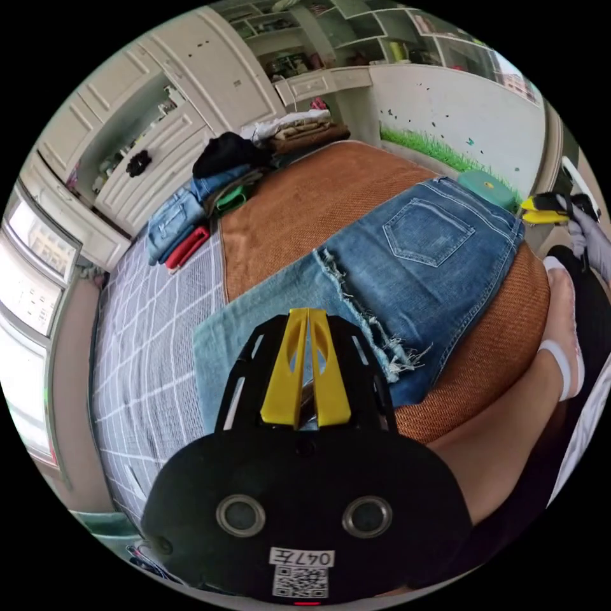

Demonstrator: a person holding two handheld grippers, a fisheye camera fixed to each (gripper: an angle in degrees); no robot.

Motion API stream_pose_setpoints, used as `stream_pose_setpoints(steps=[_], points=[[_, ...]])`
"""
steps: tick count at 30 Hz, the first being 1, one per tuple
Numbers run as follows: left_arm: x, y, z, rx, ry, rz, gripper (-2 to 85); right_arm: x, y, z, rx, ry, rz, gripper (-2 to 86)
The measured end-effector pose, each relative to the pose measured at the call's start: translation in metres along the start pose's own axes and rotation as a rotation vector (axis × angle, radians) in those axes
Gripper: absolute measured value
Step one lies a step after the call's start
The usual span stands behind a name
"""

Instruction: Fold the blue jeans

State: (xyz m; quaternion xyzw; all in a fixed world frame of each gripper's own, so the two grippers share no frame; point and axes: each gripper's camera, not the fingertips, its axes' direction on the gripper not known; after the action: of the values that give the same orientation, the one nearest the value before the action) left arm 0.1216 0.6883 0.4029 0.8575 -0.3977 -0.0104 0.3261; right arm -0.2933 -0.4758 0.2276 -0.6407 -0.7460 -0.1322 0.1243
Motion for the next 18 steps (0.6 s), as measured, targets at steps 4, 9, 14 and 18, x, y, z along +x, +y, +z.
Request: stream_pose_setpoints(steps=[4, 9, 14, 18], points=[[-0.013, -0.002, 0.072, -0.184, 0.171, -0.016, -0.9, 0.031, 0.016, 0.014, -0.051, -0.120, 0.099, 9.1], [-0.018, 0.009, 0.143, -0.299, 0.450, 0.044, -1.0, 0.032, 0.016, 0.024, -0.052, -0.211, 0.099, 1.0], [-0.018, 0.015, 0.196, -0.309, 0.559, 0.065, -1.0, 0.006, -0.007, 0.003, -0.051, -0.100, -0.051, -0.6], [0.005, 0.003, 0.232, -0.340, 0.737, 0.067, -1.0, -0.005, -0.027, -0.022, 0.008, -0.050, -0.089, -0.7]])
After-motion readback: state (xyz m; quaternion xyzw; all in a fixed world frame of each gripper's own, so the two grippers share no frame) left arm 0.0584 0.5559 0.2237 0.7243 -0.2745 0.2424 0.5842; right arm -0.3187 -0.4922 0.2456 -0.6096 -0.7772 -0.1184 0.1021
